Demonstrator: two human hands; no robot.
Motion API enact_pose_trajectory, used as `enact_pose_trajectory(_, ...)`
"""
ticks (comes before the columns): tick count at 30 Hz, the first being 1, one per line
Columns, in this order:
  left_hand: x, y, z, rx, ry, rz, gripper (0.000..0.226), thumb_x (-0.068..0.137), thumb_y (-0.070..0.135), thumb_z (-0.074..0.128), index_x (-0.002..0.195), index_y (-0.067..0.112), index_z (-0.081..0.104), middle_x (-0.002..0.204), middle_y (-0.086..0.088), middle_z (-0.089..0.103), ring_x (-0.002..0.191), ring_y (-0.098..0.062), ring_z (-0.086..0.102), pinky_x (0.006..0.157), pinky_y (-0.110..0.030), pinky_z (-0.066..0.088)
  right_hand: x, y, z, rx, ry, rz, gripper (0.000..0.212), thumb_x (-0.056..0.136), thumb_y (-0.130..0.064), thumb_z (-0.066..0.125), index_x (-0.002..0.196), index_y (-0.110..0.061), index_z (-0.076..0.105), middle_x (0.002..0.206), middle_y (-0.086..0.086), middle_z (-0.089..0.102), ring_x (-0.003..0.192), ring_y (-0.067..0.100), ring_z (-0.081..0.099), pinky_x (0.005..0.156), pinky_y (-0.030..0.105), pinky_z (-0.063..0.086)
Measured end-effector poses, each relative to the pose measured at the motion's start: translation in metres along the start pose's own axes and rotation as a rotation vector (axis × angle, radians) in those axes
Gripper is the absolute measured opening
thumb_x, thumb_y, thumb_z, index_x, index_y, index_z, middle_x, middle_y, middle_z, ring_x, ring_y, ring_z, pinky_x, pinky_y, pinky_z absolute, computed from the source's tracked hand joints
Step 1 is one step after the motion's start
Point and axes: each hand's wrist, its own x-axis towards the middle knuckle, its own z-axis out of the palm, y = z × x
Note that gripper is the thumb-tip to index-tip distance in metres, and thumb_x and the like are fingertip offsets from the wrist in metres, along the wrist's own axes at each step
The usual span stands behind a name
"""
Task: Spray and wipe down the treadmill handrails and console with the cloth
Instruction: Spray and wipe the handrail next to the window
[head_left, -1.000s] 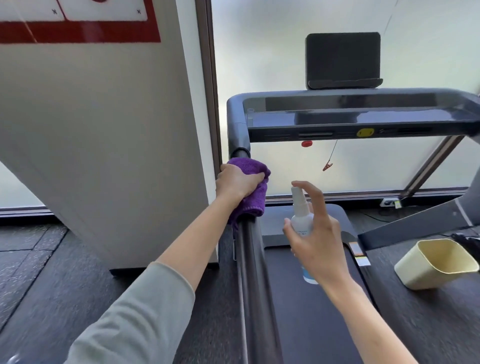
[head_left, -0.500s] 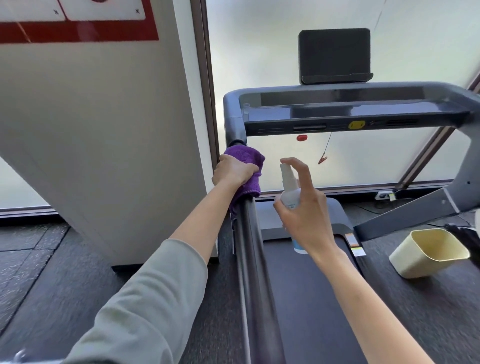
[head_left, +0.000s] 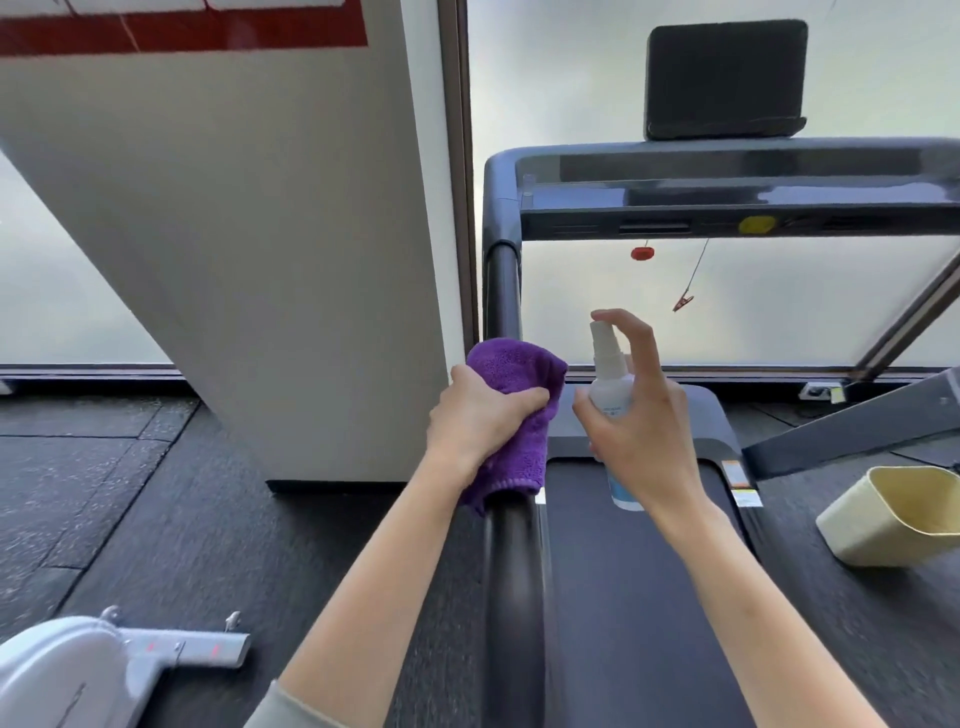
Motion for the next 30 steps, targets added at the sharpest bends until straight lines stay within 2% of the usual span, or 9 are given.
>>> enact_pose_trajectory(7, 0.07, 0.031, -0.002, -0.064, -0.087, -0.014, 0.079, 0.071, 0.047, 0.078, 0.131, 0.006, 0.049, 0.119, -0.012, 0.063, 0.103, -0.03, 0.065, 0.09, -0.043, 0.055, 0.008, 0.008, 0.005, -0.006, 0.015, 0.015, 0.064, 0.086, -0.005, 0.063, 0.129, -0.047, 0.04, 0.06, -0.002, 0.053, 0.047, 0.021, 0.053, 0.051, 0.043, 0.055)
enact_pose_trajectory(10, 0.103, 0.042, -0.002, -0.085, -0.139, -0.034, 0.075, 0.072, 0.044, 0.079, 0.129, 0.006, 0.05, 0.116, -0.012, 0.064, 0.098, -0.028, 0.065, 0.087, -0.036, 0.055, 0.013, 0.013, 0.01, -0.021, 0.031, 0.025, 0.064, 0.086, -0.005, 0.063, 0.129, -0.047, 0.04, 0.058, -0.001, 0.052, 0.048, 0.024, 0.052, 0.049, 0.041, 0.054)
enact_pose_trajectory(12, 0.123, 0.05, -0.002, -0.116, -0.13, -0.035, 0.077, 0.071, 0.041, 0.08, 0.132, 0.006, 0.048, 0.117, -0.011, 0.063, 0.096, -0.026, 0.065, 0.08, -0.032, 0.054, 0.017, 0.016, 0.014, -0.045, 0.039, 0.031, 0.065, 0.085, -0.003, 0.062, 0.13, -0.045, 0.04, 0.059, 0.0, 0.052, 0.05, 0.023, 0.051, 0.051, 0.039, 0.052)
enact_pose_trajectory(18, 0.167, 0.071, 0.0, -0.178, -0.097, -0.017, 0.093, 0.069, 0.033, 0.083, 0.143, 0.004, 0.033, 0.124, -0.014, 0.056, 0.097, -0.026, 0.064, 0.083, -0.036, 0.057, 0.027, 0.014, 0.027, -0.056, 0.068, 0.063, 0.066, 0.085, -0.002, 0.062, 0.129, -0.046, 0.039, 0.057, -0.003, 0.047, 0.048, 0.017, 0.049, 0.049, 0.037, 0.051)
enact_pose_trajectory(20, 0.175, 0.077, 0.0, -0.185, -0.09, -0.015, 0.094, 0.069, 0.033, 0.083, 0.143, 0.005, 0.033, 0.128, -0.014, 0.053, 0.086, -0.022, 0.064, 0.07, -0.033, 0.058, 0.03, 0.011, 0.032, -0.041, 0.076, 0.077, 0.066, 0.085, -0.002, 0.061, 0.129, -0.047, 0.039, 0.059, 0.003, 0.049, 0.049, 0.022, 0.05, 0.05, 0.04, 0.052)
enact_pose_trajectory(22, 0.177, 0.081, -0.001, -0.167, -0.065, -0.011, 0.092, 0.068, 0.035, 0.082, 0.142, 0.005, 0.035, 0.127, -0.012, 0.053, 0.079, -0.018, 0.061, 0.053, -0.028, 0.05, 0.031, 0.006, 0.035, -0.034, 0.089, 0.088, 0.067, 0.085, -0.002, 0.061, 0.129, -0.046, 0.038, 0.066, 0.01, 0.053, 0.052, 0.026, 0.05, 0.052, 0.044, 0.053)
enact_pose_trajectory(23, 0.178, 0.081, -0.001, -0.155, -0.054, -0.007, 0.092, 0.067, 0.036, 0.082, 0.141, 0.006, 0.036, 0.127, -0.012, 0.053, 0.084, -0.02, 0.061, 0.054, -0.027, 0.048, 0.029, 0.004, 0.036, -0.036, 0.1, 0.089, 0.067, 0.084, -0.001, 0.061, 0.129, -0.045, 0.039, 0.068, 0.01, 0.053, 0.053, 0.027, 0.05, 0.053, 0.045, 0.052)
enact_pose_trajectory(27, 0.17, 0.07, 0.0, -0.121, -0.053, 0.003, 0.098, 0.063, 0.034, 0.084, 0.142, 0.008, 0.033, 0.127, -0.011, 0.052, 0.105, -0.028, 0.058, 0.081, -0.036, 0.052, 0.017, 0.0, 0.031, -0.009, 0.125, 0.1, 0.065, 0.084, -0.001, 0.061, 0.128, -0.043, 0.041, 0.065, -0.007, 0.051, 0.05, 0.024, 0.049, 0.051, 0.045, 0.053)
enact_pose_trajectory(30, 0.15, 0.057, 0.002, -0.077, -0.024, 0.044, 0.1, 0.062, 0.035, 0.084, 0.142, 0.008, 0.031, 0.129, -0.011, 0.051, 0.11, -0.028, 0.056, 0.091, -0.038, 0.052, 0.007, -0.004, 0.022, 0.002, 0.119, 0.109, 0.064, 0.086, -0.001, 0.061, 0.128, -0.045, 0.041, 0.062, -0.001, 0.053, 0.047, 0.024, 0.053, 0.048, 0.047, 0.055)
